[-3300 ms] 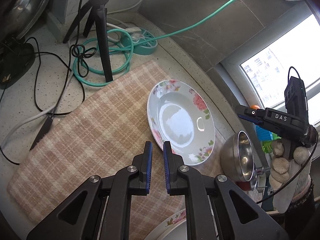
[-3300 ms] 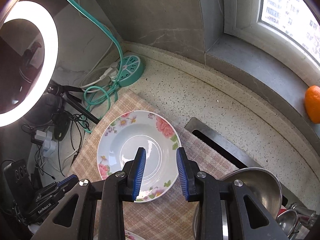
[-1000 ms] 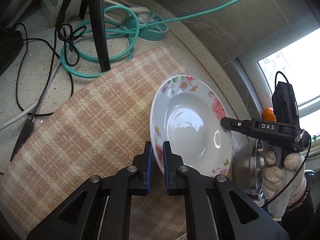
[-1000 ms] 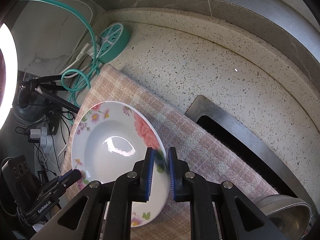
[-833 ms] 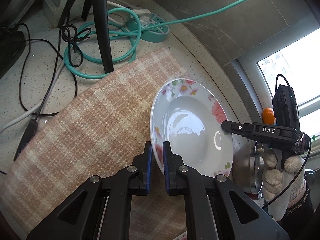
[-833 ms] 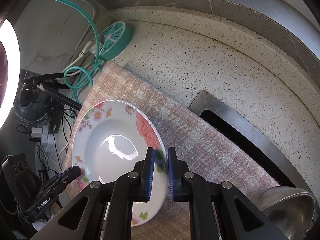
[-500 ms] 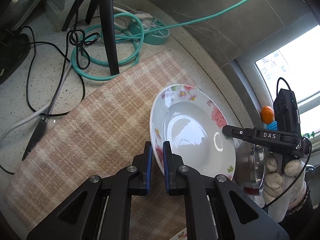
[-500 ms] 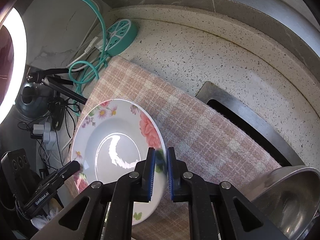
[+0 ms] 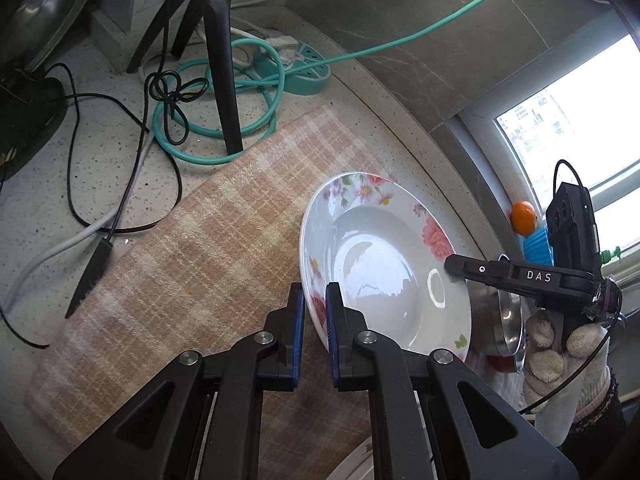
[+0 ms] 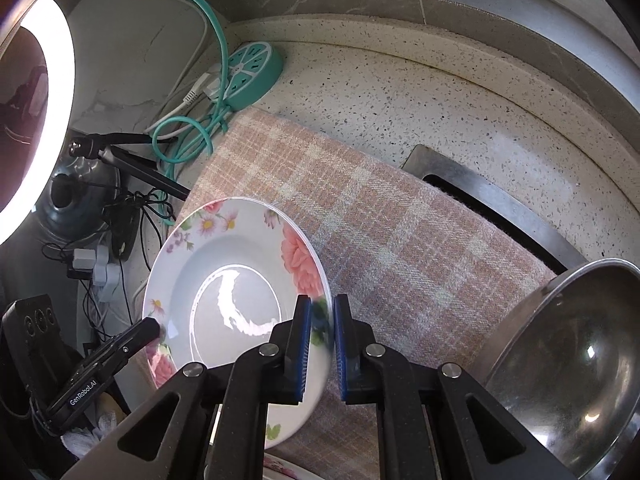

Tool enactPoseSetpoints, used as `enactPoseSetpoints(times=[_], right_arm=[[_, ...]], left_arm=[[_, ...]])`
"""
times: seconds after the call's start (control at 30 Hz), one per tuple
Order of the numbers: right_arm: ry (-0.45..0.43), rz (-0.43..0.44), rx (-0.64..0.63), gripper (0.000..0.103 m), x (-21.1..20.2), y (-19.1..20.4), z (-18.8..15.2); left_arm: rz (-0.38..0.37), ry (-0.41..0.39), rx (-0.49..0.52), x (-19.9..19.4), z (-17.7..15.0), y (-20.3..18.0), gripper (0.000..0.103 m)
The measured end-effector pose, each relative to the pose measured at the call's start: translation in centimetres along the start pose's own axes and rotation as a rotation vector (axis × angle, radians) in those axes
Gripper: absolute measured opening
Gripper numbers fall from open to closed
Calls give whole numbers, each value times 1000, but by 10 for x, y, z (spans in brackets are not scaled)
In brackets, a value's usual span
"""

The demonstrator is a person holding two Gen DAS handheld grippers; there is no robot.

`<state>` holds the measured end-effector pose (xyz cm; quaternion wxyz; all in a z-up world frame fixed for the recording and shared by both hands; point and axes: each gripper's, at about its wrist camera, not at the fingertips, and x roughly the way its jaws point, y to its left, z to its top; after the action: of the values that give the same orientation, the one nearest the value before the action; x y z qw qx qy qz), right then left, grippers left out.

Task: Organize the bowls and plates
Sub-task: 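Close both grippers on the pink-flowered plate rim and lift it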

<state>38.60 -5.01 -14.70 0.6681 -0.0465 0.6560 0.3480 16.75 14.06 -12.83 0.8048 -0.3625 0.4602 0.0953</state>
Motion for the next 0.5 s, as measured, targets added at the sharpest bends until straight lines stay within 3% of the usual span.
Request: enactPoseSetpoints(times=[0.5], right_arm=[[-85,10,81,10,-31,15,-40]], left_arm=[[-41,16,98,-27,0,-6,8]])
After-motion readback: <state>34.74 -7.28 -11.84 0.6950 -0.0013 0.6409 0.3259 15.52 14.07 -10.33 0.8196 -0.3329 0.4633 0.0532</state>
